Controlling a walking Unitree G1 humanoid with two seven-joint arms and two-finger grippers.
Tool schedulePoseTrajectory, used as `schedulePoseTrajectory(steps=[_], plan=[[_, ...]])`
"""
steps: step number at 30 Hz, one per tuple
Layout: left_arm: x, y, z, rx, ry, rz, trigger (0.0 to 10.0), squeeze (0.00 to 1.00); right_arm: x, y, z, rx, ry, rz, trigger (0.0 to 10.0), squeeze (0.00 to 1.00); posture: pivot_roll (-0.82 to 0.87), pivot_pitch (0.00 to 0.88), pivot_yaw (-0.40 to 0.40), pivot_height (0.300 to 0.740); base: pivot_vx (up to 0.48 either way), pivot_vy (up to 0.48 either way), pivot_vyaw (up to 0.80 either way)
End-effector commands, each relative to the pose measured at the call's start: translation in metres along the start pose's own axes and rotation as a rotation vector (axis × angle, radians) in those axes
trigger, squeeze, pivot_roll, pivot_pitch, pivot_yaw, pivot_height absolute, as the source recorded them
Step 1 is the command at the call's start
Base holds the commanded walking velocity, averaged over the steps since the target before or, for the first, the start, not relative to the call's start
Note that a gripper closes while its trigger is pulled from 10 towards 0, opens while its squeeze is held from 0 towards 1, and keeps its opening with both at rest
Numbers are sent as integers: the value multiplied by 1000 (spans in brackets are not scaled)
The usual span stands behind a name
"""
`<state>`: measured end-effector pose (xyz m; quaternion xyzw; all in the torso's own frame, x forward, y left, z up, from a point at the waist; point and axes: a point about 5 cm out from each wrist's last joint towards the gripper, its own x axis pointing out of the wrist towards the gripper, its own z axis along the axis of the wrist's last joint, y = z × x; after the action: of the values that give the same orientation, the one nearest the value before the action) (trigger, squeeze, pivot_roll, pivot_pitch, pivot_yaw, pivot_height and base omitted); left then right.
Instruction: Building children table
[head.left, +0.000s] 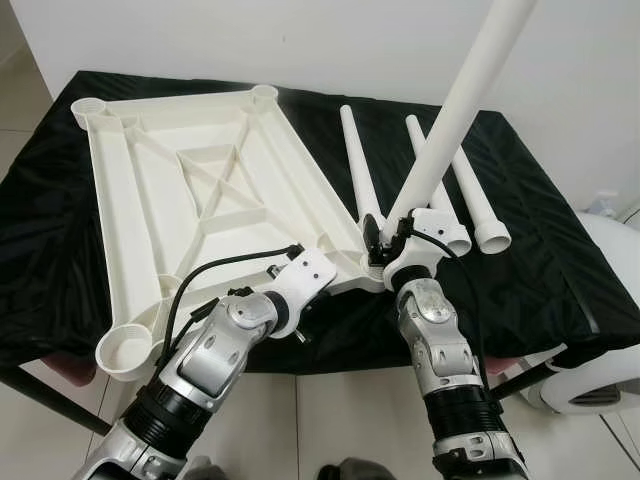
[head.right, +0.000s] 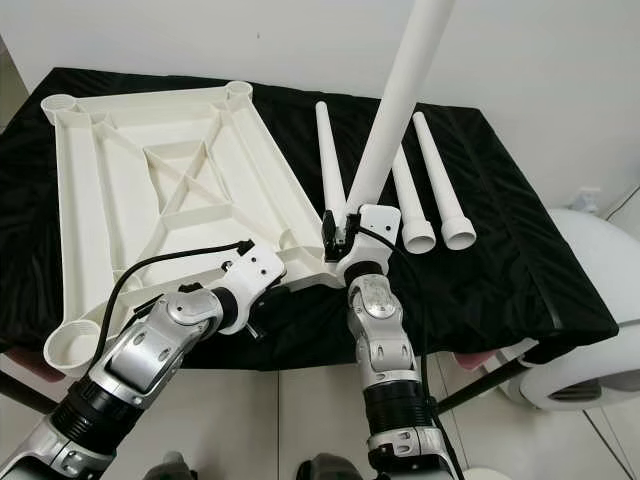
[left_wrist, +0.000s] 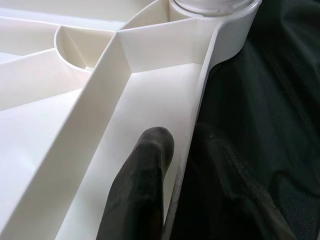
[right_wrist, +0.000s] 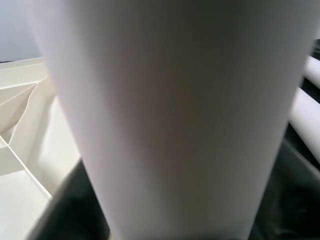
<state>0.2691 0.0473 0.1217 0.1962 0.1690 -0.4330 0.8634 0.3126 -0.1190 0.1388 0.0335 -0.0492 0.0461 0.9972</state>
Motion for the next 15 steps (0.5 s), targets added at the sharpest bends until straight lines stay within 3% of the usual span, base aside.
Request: schedulePoseTrajectory(steps=[1, 4, 5, 6, 12, 13, 15], plan=[[6, -23, 2, 6, -12, -145, 10000, 0, -1, -3, 3, 13, -19, 11, 10000, 1000, 1, 0, -102, 740, 0, 0, 0], [6, -23, 2, 6, -12, -146, 10000, 0, -3, -3, 5, 18, -33, 56, 10000, 1000, -1, 0, -102, 740, 0, 0, 0], [5, -24, 1, 7, -12, -146, 10000, 0, -5, -1, 5, 28, -34, 103, 10000, 451, -3, 0, -101, 740, 0, 0, 0], [5, -24, 1, 7, -11, -148, 10000, 0, -8, -2, 5, 25, -34, 147, 10000, 0, -5, 0, -100, 740, 0, 0, 0], [6, -24, 1, 7, -10, -149, 10000, 0, -12, -8, 4, 20, -26, 226, 10000, 0, -5, 0, -99, 740, 0, 0, 0], [5, -23, 1, 3, -10, -150, 10000, 1000, -13, -14, 5, 20, -23, 248, 10000, 0, -8, 0, -96, 740, 0, 0, 0], [5, -23, 1, -2, -9, -150, 10000, 1000, -14, -20, 6, 14, -22, 264, 10000, 0, -8, 0, -95, 740, 0, 0, 0]])
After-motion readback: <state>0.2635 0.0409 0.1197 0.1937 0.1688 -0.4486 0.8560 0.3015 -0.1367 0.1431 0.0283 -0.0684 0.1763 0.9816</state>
